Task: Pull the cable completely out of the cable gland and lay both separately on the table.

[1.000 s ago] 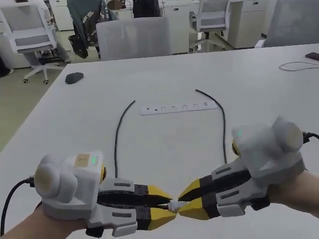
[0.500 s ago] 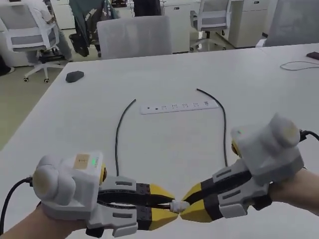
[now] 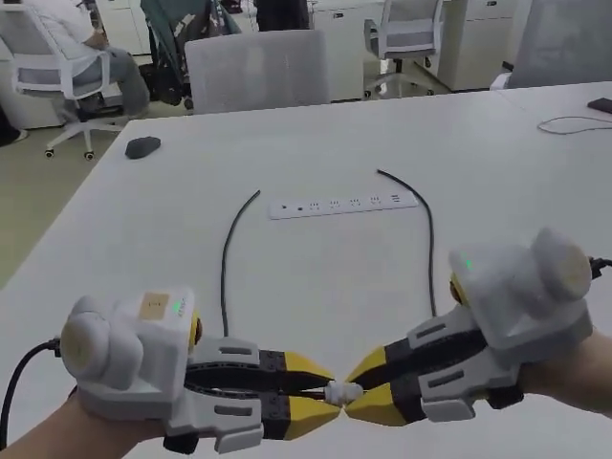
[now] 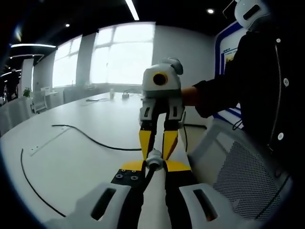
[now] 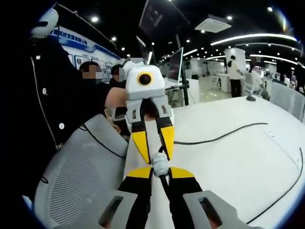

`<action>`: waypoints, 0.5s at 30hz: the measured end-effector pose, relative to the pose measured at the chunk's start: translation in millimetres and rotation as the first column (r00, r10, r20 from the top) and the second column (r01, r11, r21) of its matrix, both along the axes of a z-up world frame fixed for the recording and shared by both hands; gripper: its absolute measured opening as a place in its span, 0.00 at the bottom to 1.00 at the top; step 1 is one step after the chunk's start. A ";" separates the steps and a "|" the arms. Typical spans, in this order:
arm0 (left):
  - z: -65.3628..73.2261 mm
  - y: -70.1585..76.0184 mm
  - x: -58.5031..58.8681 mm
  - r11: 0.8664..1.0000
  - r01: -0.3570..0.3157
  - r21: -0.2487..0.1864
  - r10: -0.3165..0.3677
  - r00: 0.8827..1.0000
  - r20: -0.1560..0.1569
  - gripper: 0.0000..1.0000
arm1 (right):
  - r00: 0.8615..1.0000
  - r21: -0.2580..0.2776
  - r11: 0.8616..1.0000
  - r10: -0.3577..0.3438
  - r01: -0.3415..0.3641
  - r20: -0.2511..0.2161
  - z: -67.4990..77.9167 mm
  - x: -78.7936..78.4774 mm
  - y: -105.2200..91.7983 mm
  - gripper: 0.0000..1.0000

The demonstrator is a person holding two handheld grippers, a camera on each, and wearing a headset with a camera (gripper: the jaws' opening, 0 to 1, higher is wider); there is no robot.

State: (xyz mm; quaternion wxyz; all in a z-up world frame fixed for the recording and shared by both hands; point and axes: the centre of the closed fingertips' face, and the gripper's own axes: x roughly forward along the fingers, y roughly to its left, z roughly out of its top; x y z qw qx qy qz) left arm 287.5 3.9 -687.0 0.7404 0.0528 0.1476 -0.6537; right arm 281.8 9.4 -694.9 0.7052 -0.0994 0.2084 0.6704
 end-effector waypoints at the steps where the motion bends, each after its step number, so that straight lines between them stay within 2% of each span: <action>1: 0.4 0.0 0.0 1.000 -0.001 -0.002 0.001 1.000 -0.007 0.15 | 1.000 -0.001 1.000 0.002 -0.002 0.006 0.0 -0.8 0.0 0.07; 3: 0.6 -0.5 0.5 1.000 -0.010 -0.003 0.010 1.000 -0.022 0.15 | 0.999 -0.010 1.000 0.006 -0.006 0.049 -0.2 0.5 -0.1 0.07; 5: -1.8 -0.2 0.8 0.999 -0.039 -0.003 0.039 0.995 -0.096 0.15 | 0.992 -0.028 0.999 0.030 -0.026 0.126 -1.5 1.2 -0.2 0.07; 6: -2.7 0.0 1.5 0.998 -0.064 -0.005 0.063 0.987 -0.151 0.15 | 0.986 -0.034 0.999 0.040 -0.035 0.161 -1.6 0.9 0.5 0.07; 7: -2.7 0.2 1.6 0.998 -0.059 -0.010 0.057 0.986 -0.155 0.15 | 0.984 -0.040 0.998 0.044 -0.038 0.173 -2.3 -0.5 0.8 0.07; 8: -3.0 1.0 2.7 0.999 -0.051 -0.008 0.049 0.991 -0.124 0.15 | 0.979 -0.045 0.998 0.045 -0.037 0.198 -2.5 -0.3 1.7 0.07; 9: -3.1 1.1 2.5 0.999 -0.051 -0.005 0.050 0.992 -0.116 0.15 | 0.974 -0.051 0.998 0.050 -0.040 0.220 -2.9 -0.3 2.0 0.07; 12: -4.4 1.4 0.7 0.999 -0.049 0.004 0.049 0.992 -0.115 0.15 | 0.963 -0.069 0.996 0.065 -0.049 0.260 -5.2 -3.0 3.1 0.07; 15: -6.2 1.9 -1.1 0.999 -0.042 0.013 0.043 0.993 -0.111 0.15 | 0.965 -0.075 0.996 0.069 -0.052 0.255 -6.1 -3.0 2.9 0.07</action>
